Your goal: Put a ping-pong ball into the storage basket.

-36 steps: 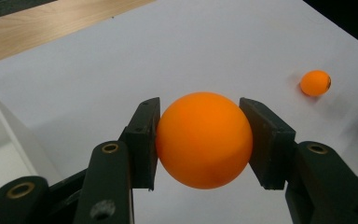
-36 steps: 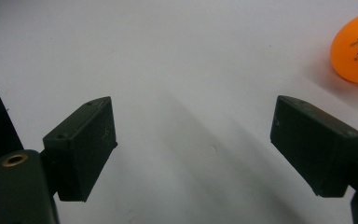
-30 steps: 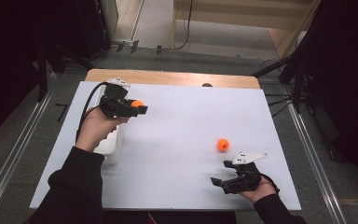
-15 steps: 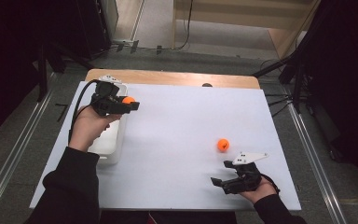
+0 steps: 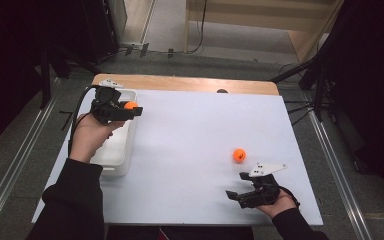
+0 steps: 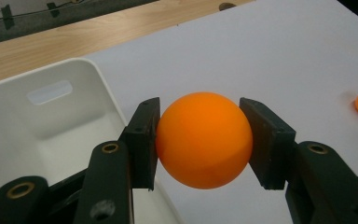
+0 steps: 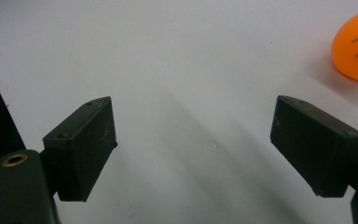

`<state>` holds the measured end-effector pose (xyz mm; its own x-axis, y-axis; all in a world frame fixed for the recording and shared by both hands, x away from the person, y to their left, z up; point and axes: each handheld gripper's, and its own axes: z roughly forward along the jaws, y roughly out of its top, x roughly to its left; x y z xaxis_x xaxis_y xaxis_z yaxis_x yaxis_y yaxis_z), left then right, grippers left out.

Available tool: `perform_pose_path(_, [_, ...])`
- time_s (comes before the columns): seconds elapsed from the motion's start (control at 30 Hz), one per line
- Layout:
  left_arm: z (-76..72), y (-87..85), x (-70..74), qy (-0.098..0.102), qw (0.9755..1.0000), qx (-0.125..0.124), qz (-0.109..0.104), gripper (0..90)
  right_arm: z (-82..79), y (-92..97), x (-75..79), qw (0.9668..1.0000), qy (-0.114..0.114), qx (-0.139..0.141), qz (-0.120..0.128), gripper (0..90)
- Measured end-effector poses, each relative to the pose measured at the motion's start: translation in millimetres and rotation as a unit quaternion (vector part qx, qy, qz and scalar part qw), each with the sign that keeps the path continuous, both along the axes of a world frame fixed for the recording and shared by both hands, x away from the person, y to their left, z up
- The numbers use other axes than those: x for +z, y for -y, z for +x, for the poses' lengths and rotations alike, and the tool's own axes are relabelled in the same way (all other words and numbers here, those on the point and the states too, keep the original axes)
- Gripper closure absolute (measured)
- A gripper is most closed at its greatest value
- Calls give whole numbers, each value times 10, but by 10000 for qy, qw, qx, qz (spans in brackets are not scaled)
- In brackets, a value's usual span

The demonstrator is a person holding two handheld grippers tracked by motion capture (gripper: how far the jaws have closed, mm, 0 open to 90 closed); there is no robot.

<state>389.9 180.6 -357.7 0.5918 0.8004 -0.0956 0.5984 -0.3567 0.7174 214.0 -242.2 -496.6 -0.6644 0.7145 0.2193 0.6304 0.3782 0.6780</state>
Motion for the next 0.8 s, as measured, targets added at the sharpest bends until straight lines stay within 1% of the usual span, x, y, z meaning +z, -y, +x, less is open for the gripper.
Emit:
perform_pose_path(0.1, [8,-37,-3,51,9999,101,56,509,5,-6,-1,10000,21,15,3,128])
perform_pose_path(0.13, [8,-37,-3,51,9999,101,56,509,5,-6,-1,10000,21,15,3,128])
perform_pose_path(0.17, [11,-45,-4,52,9999,161,36,509,4,-9,-2,10000,10,21,14,128])
perform_pose_path(0.2, [15,-59,-1,43,9998,198,63,509,4,-9,-2,10000,9,21,12,128])
perform_pose_path(0.3, [27,-90,-2,42,9996,292,-7,509,2,-3,-1,10000,4,5,-4,128])
perform_pose_path(0.33, [31,-104,0,54,9994,348,35,509,0,-1,-2,10000,0,2,-4,128])
perform_pose_path(0.47, [36,-119,0,90,9991,420,5,509,-6,3,-2,10000,14,1,-9,128])
perform_pose_path(0.5, [43,-129,-5,126,9987,493,-1,509,-6,9,-3,10000,29,17,8,128])
perform_pose_path(0.57, [48,-134,-9,135,9986,512,-4,509,-7,12,-4,10000,44,1,14,128])
perform_pose_path(0.6, [54,-139,-11,146,9984,546,27,509,-10,13,-3,10000,23,-7,19,128])
perform_pose_path(0.67, [73,-150,-29,196,9975,682,34,508,-14,18,-2,10000,8,-35,21,128])
perform_pose_path(0.73, [95,-165,-43,146,9971,742,-19,508,-18,20,-2,10000,-3,-31,33,128])
perform_pose_path(0.8, [111,-173,-56,149,9967,796,-5,508,-22,23,-4,10000,11,-23,24,128])
